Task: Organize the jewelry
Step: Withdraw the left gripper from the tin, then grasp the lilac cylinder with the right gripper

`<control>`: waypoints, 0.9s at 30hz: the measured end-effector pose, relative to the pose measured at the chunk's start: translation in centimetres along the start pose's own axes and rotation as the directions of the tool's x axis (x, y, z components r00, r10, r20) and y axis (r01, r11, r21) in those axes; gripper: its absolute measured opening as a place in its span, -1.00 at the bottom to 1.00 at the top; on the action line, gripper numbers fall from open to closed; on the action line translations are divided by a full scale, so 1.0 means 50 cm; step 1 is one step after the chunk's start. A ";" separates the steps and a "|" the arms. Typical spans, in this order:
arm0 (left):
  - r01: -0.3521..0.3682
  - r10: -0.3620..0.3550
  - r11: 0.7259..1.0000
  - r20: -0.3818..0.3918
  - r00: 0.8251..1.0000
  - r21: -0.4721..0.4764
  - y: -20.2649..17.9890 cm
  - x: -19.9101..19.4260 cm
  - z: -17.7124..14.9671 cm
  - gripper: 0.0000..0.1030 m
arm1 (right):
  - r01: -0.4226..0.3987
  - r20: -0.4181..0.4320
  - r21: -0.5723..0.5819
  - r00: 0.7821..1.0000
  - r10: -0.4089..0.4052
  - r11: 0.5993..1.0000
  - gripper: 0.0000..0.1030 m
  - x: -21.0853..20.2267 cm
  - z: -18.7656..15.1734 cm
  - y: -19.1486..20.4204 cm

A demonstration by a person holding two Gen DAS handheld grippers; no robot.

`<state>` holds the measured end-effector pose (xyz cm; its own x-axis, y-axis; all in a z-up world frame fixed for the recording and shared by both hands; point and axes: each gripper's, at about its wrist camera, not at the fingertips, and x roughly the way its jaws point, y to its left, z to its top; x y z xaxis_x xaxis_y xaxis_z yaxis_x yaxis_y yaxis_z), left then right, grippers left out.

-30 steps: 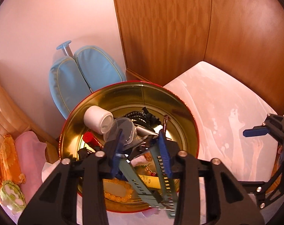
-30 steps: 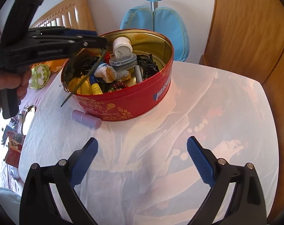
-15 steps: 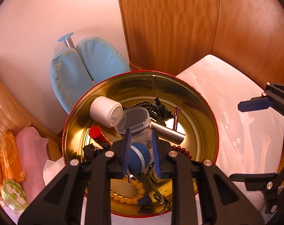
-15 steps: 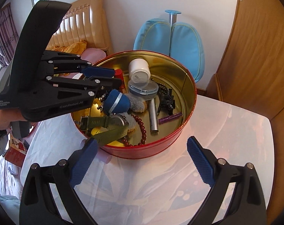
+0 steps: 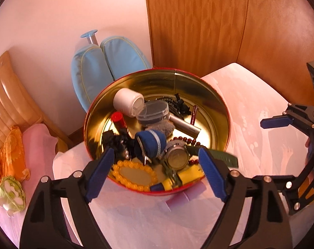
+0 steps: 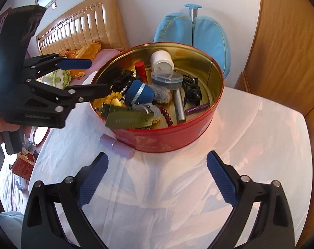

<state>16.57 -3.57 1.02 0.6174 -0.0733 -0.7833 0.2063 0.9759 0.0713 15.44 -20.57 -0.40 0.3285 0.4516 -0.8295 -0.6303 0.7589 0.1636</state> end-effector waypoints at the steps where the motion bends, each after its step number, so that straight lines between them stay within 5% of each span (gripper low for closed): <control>1: -0.009 0.009 1.000 -0.013 1.000 -0.020 0.004 -0.005 -0.021 0.59 | -0.013 -0.015 0.007 1.000 0.013 1.000 0.88 0.006 -0.010 0.003; 8: -0.071 0.054 0.985 -0.113 0.992 -0.155 0.046 -0.029 -0.154 0.59 | -0.015 -0.068 0.093 0.997 0.021 0.996 0.88 0.060 -0.060 0.053; 12: -0.080 0.066 0.986 -0.101 0.993 -0.144 0.069 -0.056 -0.191 0.59 | 0.002 -0.053 0.145 0.999 0.005 0.989 0.88 0.096 -0.063 0.106; 17: 0.026 -0.030 0.998 -0.071 0.997 -0.051 0.130 -0.018 -0.210 0.59 | 0.106 -0.050 0.272 0.994 -0.096 0.956 0.88 0.134 -0.050 0.157; 22: 0.148 -0.139 0.983 -0.085 0.987 0.110 0.180 0.013 -0.222 0.59 | 0.227 -0.055 0.477 0.972 -0.230 0.849 0.88 0.175 -0.043 0.185; 27: 0.206 -0.196 0.968 -0.082 0.977 0.143 0.225 0.014 -0.234 0.59 | 0.318 -0.066 0.439 0.944 -0.323 0.840 0.88 0.214 -0.020 0.215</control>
<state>10.44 9.78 -5.95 0.5003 -0.2456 -0.8303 0.4358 0.9001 -0.0037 11.47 -8.04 -8.03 0.4670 0.1502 -0.8714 -0.1167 0.9873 0.1077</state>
